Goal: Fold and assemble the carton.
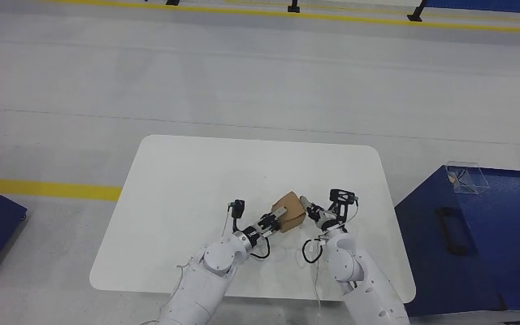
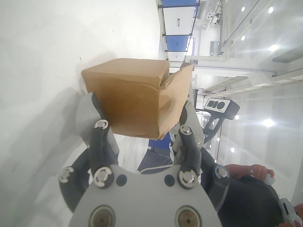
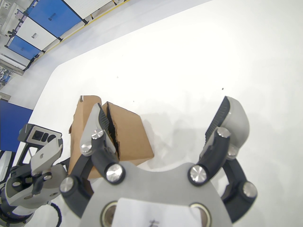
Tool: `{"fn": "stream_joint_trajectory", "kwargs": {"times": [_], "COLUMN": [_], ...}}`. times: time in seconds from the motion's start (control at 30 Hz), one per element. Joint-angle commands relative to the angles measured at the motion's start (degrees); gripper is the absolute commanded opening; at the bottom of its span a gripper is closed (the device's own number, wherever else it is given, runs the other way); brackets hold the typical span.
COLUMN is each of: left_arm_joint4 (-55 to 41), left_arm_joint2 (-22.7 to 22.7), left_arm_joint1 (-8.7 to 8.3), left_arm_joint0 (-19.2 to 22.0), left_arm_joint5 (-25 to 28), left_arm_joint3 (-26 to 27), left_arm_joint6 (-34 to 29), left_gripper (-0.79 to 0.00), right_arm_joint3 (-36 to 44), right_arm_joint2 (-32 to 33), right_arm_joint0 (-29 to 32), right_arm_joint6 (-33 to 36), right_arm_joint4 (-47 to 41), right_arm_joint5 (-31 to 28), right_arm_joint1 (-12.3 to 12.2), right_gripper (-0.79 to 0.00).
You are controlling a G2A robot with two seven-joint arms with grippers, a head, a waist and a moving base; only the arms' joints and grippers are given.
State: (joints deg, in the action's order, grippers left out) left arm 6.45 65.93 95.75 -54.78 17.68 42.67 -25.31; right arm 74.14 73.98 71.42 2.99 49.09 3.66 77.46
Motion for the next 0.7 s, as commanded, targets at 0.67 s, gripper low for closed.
{"fn": "stream_joint_trajectory", "kwargs": {"times": [0.67], "left_arm_joint4": [0.2], "left_arm_joint2": [-2.4], "left_arm_joint1": [0.26], "left_arm_joint0": [1.4], "left_arm_joint5": [-1.4], "left_arm_joint3": [-2.0], "left_arm_joint6": [2.6], "left_gripper": [-0.286], "right_arm_joint3": [-1.8], "right_arm_joint2": [-0.3], "right_arm_joint0": [-0.8], "right_arm_joint6": [0.2], "right_arm_joint4": [0.6], "right_arm_joint5": [-1.9], "right_arm_joint1": [0.2], "right_gripper": [0.0]}}
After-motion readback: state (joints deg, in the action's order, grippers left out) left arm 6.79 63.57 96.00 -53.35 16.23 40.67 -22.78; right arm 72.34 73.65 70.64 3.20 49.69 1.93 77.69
